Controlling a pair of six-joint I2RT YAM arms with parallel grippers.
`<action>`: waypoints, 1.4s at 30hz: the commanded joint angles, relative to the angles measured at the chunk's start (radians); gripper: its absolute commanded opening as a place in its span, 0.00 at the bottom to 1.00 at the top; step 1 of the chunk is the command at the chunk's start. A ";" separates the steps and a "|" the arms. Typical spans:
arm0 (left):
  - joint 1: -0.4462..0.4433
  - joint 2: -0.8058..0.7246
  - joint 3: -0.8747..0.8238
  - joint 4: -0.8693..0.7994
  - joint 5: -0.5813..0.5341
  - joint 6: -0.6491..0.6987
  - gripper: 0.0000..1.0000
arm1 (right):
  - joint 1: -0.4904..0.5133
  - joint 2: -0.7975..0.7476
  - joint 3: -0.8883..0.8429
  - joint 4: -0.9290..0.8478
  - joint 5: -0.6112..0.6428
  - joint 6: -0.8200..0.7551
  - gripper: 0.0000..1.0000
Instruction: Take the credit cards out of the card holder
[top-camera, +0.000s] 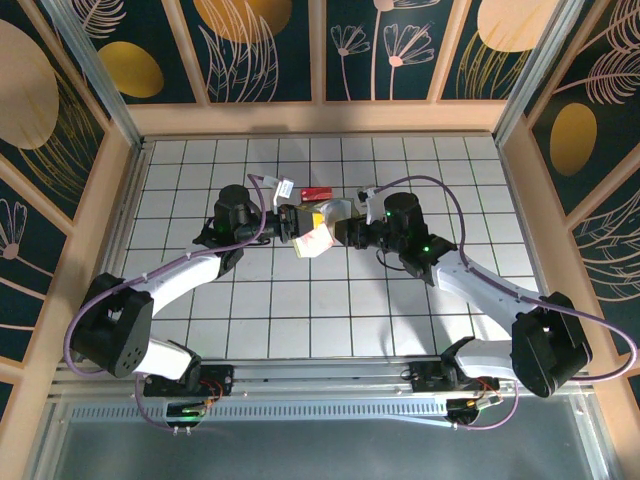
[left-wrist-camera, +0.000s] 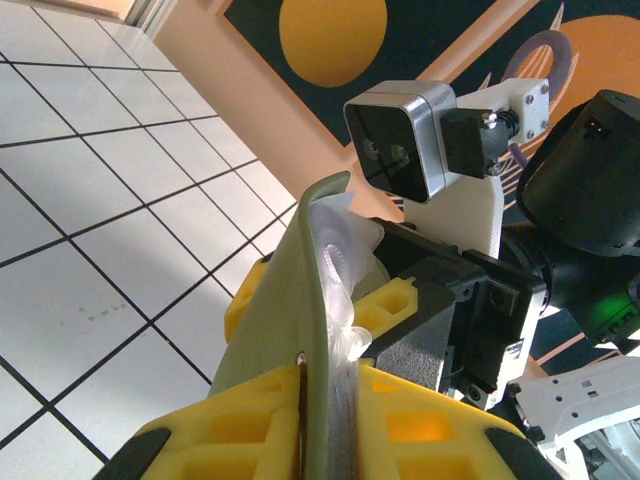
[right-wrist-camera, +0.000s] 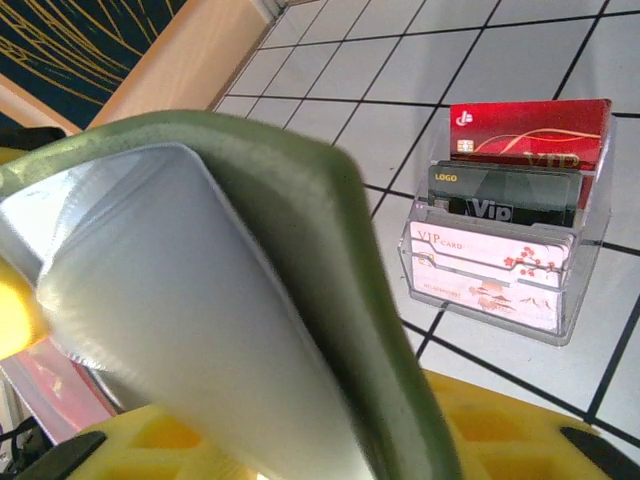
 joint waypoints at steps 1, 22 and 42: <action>-0.012 -0.032 0.039 -0.018 0.062 0.030 0.14 | -0.018 -0.026 0.006 -0.009 0.086 0.028 0.42; -0.092 0.101 0.001 -0.176 -0.002 0.015 0.16 | -0.041 -0.222 0.052 -0.435 0.583 0.174 0.62; -0.136 0.349 -0.003 -0.115 -0.046 -0.018 0.35 | 0.049 -0.094 0.054 -0.472 0.328 0.287 0.45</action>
